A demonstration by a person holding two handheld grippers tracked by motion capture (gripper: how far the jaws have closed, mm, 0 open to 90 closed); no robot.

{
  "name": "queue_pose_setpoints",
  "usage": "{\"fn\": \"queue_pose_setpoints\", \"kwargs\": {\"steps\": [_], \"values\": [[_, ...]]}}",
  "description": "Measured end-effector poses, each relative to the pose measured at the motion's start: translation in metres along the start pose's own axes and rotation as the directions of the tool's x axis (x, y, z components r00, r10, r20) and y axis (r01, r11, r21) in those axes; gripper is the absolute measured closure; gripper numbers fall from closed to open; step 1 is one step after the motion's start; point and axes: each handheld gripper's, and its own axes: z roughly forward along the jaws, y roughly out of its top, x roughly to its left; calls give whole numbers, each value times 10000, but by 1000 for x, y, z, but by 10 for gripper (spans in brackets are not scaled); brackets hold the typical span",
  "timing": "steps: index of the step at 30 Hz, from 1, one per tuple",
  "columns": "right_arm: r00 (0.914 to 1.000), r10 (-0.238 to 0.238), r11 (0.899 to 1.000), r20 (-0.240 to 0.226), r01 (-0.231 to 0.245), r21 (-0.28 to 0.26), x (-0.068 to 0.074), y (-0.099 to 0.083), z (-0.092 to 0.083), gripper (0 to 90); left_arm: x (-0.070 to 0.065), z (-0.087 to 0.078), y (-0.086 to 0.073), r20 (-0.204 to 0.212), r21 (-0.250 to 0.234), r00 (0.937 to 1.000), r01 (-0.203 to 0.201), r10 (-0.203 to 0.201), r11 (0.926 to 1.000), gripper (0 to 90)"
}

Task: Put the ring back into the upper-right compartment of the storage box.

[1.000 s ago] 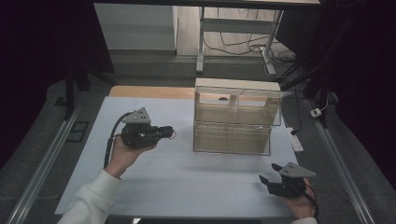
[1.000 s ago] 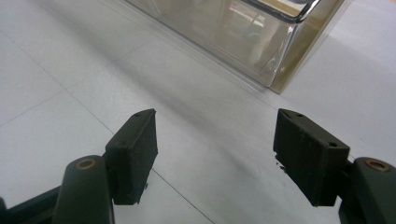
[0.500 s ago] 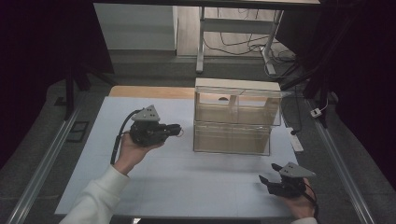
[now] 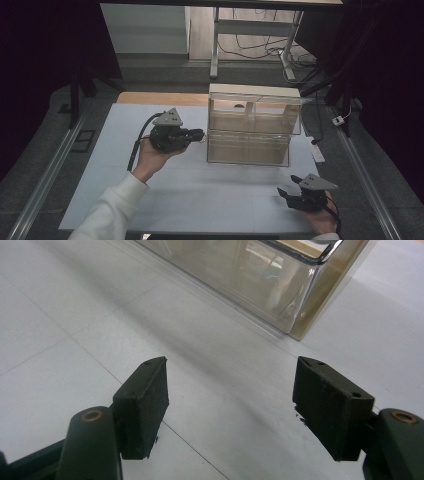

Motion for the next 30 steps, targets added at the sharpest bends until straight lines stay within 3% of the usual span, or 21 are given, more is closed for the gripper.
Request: {"fn": "queue_pose_setpoints", "kwargs": {"steps": [30], "values": [[10000,5,10000,-46,-5,-23,0,0,0,303,-15,36,41,233,-94,9982,-542,544,9985,822]]}}
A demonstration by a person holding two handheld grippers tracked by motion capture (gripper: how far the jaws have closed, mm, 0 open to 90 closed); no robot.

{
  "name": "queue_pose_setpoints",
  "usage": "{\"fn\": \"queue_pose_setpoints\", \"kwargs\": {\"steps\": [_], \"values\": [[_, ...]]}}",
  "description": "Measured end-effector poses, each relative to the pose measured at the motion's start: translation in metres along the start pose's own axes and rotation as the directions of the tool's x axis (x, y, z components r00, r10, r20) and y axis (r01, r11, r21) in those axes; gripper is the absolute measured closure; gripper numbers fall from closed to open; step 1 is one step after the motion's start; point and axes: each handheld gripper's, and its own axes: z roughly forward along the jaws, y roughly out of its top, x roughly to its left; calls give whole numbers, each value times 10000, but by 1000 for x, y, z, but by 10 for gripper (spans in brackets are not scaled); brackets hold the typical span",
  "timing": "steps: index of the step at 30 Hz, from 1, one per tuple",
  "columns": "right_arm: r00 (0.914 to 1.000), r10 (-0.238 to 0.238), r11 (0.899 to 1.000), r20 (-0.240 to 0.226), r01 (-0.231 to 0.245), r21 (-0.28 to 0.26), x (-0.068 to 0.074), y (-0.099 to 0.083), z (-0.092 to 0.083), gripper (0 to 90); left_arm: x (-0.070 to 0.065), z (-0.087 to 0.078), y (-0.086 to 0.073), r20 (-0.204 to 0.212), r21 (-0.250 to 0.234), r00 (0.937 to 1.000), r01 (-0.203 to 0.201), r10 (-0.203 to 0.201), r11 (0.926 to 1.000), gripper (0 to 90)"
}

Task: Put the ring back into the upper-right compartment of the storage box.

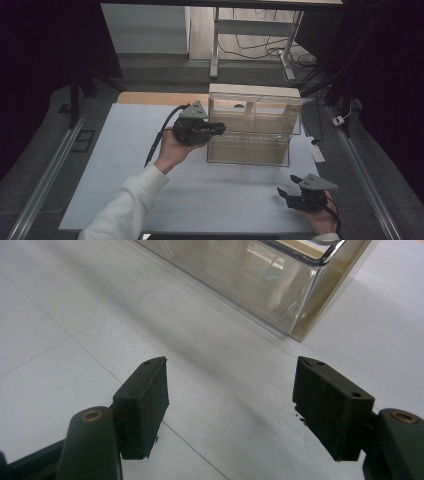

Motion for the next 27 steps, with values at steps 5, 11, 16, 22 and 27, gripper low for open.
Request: {"fn": "queue_pose_setpoints", "kwargs": {"steps": [5,11,16,22,27], "values": [[10000,17,10000,53,-17,-22,0,0,0,304,-1,4,4,133,-50,9999,45,-45,10000,822],[10000,1,10000,-8,-1,-75,0,0,0,304,-1,9,11,263,-109,9996,68,-65,9999,820],[10000,5,10000,7,-5,-59,0,0,0,304,-2,15,16,271,-80,9996,-4,7,10000,820],[10000,1,10000,-2,-1,-56,0,0,0,304,-4,20,25,257,-112,9996,-143,145,9998,820],[10000,3,10000,-17,-3,-68,0,0,0,304,-6,27,31,244,-73,9994,-252,253,9997,820]]}}
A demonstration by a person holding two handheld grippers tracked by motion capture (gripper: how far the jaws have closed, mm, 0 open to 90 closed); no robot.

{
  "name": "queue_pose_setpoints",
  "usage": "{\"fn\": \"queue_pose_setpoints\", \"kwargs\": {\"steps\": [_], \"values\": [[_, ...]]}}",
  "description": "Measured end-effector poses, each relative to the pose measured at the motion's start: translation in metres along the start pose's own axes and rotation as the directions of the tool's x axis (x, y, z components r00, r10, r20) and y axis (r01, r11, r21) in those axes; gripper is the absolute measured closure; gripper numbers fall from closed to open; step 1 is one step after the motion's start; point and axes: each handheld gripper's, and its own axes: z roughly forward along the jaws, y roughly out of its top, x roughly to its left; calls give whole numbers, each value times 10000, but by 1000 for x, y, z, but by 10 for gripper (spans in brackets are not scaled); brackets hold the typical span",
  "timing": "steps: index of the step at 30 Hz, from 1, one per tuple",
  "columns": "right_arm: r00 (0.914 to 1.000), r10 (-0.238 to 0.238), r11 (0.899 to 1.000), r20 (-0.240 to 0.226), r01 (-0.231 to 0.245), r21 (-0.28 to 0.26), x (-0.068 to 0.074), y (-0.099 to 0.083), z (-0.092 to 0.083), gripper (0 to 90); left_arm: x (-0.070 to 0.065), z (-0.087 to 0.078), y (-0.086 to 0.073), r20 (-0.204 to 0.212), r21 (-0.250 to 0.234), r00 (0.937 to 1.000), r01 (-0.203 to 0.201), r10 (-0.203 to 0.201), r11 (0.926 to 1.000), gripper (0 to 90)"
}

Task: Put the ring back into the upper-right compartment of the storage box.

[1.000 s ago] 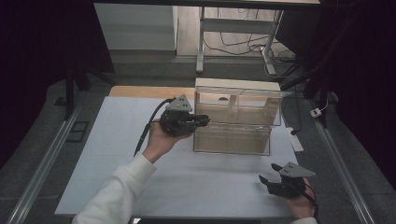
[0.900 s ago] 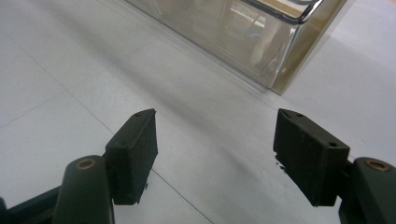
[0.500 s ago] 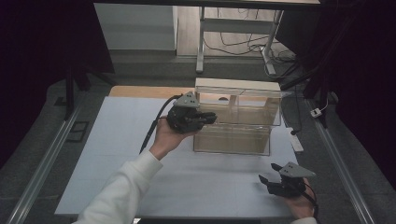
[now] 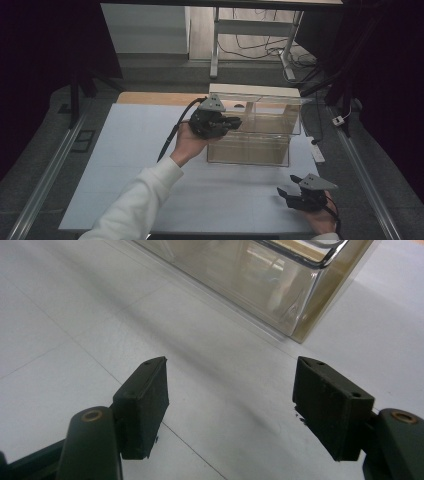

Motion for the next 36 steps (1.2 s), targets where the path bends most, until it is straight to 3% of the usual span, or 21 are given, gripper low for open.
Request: {"fn": "queue_pose_setpoints", "kwargs": {"steps": [22,31,34,36], "values": [[10000,21,10000,28,-21,-1,0,0,0,304,-8,40,28,-184,234,9994,-289,294,9993,818],[10000,45,10000,24,-45,6,-1,0,-1,304,-9,52,34,-332,11,9990,-284,285,9996,825],[10000,56,10000,-9,-56,-27,-1,0,-1,303,-11,53,33,-285,-129,9986,-452,449,9989,641],[10000,32,10000,3,-32,-47,-1,0,-1,304,-11,50,31,-179,-110,9989,-431,429,9990,591]]}}
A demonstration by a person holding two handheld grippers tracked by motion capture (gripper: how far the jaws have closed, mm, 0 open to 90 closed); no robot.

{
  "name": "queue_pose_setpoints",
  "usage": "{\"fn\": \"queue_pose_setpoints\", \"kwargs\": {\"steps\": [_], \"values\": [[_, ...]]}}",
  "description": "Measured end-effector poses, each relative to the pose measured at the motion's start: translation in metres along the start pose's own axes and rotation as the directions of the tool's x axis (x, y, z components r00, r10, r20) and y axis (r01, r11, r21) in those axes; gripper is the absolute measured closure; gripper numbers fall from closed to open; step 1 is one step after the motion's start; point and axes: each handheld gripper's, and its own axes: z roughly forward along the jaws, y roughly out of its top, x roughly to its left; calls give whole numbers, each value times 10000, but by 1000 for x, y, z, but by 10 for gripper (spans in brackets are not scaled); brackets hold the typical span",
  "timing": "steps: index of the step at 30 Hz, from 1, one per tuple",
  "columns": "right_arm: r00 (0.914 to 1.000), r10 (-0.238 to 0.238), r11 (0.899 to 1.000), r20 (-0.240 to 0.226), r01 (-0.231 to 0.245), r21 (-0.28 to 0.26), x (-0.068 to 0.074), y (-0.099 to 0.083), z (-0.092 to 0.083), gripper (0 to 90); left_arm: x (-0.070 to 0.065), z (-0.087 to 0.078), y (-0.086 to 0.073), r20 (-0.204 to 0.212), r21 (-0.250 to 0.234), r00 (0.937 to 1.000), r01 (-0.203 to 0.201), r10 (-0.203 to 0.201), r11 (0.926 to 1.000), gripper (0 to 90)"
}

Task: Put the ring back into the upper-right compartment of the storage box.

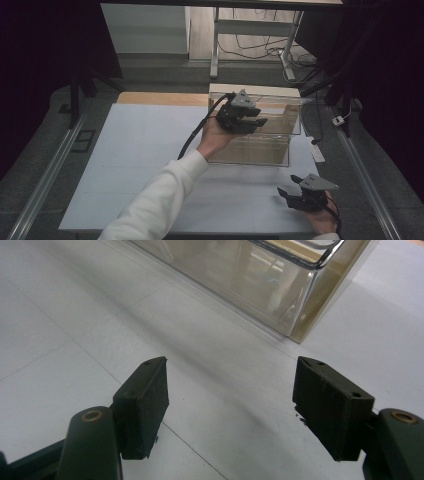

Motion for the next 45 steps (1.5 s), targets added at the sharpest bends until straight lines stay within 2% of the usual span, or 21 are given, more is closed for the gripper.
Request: {"fn": "queue_pose_setpoints", "kwargs": {"steps": [6,12,23,30,34,45], "values": [[10000,-11,10000,33,11,54,0,0,1,303,1,-10,-5,309,92,9993,185,-188,9998,553],[10000,-28,10000,19,28,44,1,1,1,303,-1,-21,-12,593,94,9981,156,-161,9998,536],[10000,-26,10000,5,26,63,1,0,0,303,-3,-55,-34,620,-187,9974,376,-364,9991,510],[10000,-20,10000,57,20,-6,1,0,-1,304,-2,-77,-54,264,-158,9987,450,-446,9989,469],[10000,-56,10000,36,56,5,1,0,-1,304,-2,-91,-71,-87,-203,9987,498,-500,9986,439],[10000,-92,9999,34,91,53,1,1,0,304,-3,-128,-129,-844,15,9905,1094,-1089,9940,386]]}}
